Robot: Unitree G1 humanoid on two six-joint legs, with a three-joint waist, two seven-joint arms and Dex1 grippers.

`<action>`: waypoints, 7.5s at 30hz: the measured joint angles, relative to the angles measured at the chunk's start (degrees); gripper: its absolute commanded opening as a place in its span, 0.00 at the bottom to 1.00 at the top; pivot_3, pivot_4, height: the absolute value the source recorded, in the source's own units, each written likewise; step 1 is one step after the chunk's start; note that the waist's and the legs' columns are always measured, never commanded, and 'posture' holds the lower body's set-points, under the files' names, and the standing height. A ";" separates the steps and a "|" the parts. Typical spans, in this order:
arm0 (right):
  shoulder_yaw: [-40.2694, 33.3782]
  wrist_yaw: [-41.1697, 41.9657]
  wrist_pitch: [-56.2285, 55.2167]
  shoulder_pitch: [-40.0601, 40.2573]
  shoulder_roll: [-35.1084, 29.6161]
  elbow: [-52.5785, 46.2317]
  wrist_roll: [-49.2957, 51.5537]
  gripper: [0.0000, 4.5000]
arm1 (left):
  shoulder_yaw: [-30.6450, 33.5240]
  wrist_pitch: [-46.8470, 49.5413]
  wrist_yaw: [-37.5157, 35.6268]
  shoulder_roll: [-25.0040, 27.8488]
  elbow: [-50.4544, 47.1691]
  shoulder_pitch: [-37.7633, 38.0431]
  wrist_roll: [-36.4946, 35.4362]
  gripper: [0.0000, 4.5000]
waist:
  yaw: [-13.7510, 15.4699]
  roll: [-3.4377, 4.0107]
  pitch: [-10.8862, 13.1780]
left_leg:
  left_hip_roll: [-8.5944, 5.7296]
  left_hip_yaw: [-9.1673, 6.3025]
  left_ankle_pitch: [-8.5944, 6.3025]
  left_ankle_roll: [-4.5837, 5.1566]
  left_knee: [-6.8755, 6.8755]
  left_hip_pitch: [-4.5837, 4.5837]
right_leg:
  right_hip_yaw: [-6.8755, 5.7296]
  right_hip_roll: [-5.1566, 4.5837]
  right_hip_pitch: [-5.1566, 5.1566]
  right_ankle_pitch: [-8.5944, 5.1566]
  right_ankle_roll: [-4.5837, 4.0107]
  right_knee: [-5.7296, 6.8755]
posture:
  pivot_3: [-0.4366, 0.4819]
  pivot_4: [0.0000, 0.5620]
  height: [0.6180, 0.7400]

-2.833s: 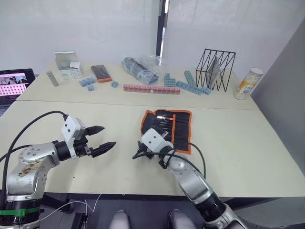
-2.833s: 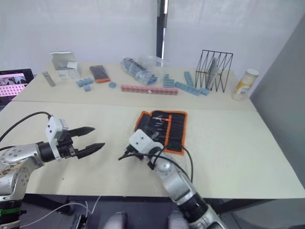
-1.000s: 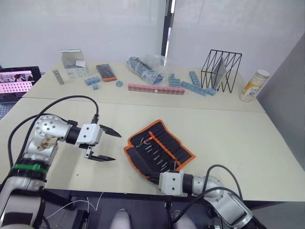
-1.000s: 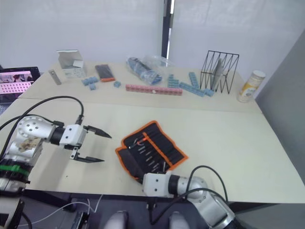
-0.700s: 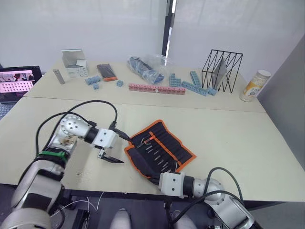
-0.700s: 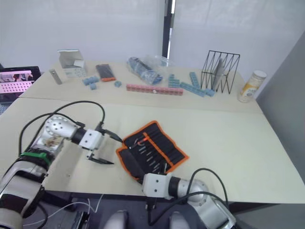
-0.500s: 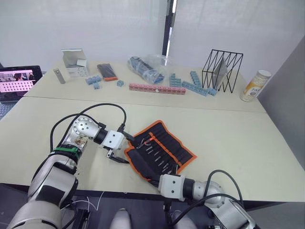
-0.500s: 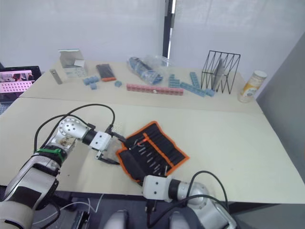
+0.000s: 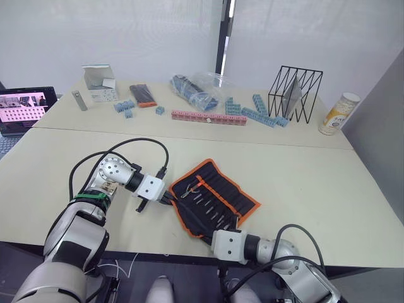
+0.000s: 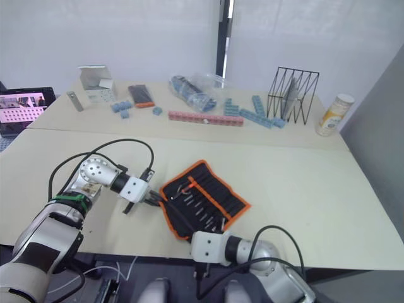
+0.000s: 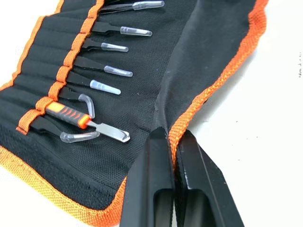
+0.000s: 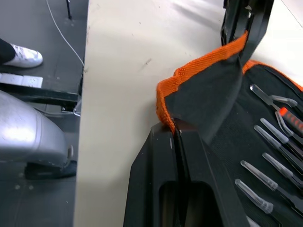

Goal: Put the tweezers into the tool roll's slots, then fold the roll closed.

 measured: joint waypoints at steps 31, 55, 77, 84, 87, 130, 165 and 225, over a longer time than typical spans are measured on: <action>0.51 6.12 -11.63 -18.90 3.83 21.49 2.57 0.00 | 20.43 46.88 23.64 19.24 -63.43 48.39 -7.84 0.00 | -1.16 0.17 0.15 | 0.08 0.13 -0.24 -0.39 -0.06 0.55 | 0.07 -0.01 0.00 -0.27 -0.16 0.67 | 0.48 0.27 1.00; -7.84 4.92 2.78 -16.90 7.53 17.22 11.51 0.65 | 23.79 59.45 24.07 13.50 -49.23 35.24 -9.30 0.00 | -1.04 0.18 0.17 | 0.07 0.13 -0.25 -0.40 -0.06 0.45 | 0.06 0.00 -0.04 -0.26 -0.15 0.66 | 0.48 0.27 1.00; -2.73 6.03 9.18 -16.06 7.24 7.51 12.52 0.03 | 22.38 82.21 18.87 12.66 -54.41 30.07 -15.52 0.00 | -1.35 0.10 0.21 | 0.07 0.11 -0.24 -0.39 -0.06 0.43 | 0.06 0.00 -0.07 -0.26 -0.15 0.59 | 0.48 0.27 1.00; -2.12 6.04 8.92 -16.24 7.38 9.08 12.02 0.01 | 21.76 78.27 13.66 15.69 -53.35 32.87 -13.70 0.00 | -1.24 0.10 0.22 | 0.07 0.11 -0.24 -0.38 -0.14 0.39 | 0.06 0.00 -0.14 -0.27 -0.15 0.59 | 0.48 0.27 1.00; -1.76 6.05 8.83 -16.40 7.70 9.16 11.71 0.01 | 21.77 78.02 12.67 15.74 -53.28 33.09 -13.73 0.00 | -1.23 0.10 0.22 | 0.07 0.12 -0.27 -0.43 -0.12 0.39 | 0.06 0.00 -0.13 -0.27 -0.16 0.58 | 0.48 0.27 1.00; -2.14 1.13 4.63 -23.71 13.40 26.73 6.73 0.00 | 23.81 76.82 14.71 13.87 -48.62 27.60 -11.59 0.70 | -1.39 0.11 0.25 | 0.07 0.12 -0.04 -0.07 -0.16 0.39 | 0.06 0.02 -0.14 -0.26 -0.14 0.61 | 0.48 0.27 1.00; -2.13 -0.72 6.63 -22.15 14.13 24.87 3.41 0.00 | 28.06 67.79 39.59 -2.20 -58.14 40.80 -8.47 0.00 | -1.08 0.14 0.25 | 0.06 0.12 -0.29 -0.47 -0.10 0.52 | 0.06 -0.02 0.01 -0.26 -0.15 0.56 | 0.48 0.27 1.00; -17.60 -6.32 40.79 -14.84 12.92 5.40 23.90 0.86 | 48.98 78.34 36.26 9.54 -72.07 55.82 -25.76 0.00 | -1.37 0.16 0.30 | 0.08 0.19 -0.36 -0.57 -0.87 0.24 | 0.04 -0.06 -0.33 -0.17 -0.21 -0.25 | 0.48 0.27 1.00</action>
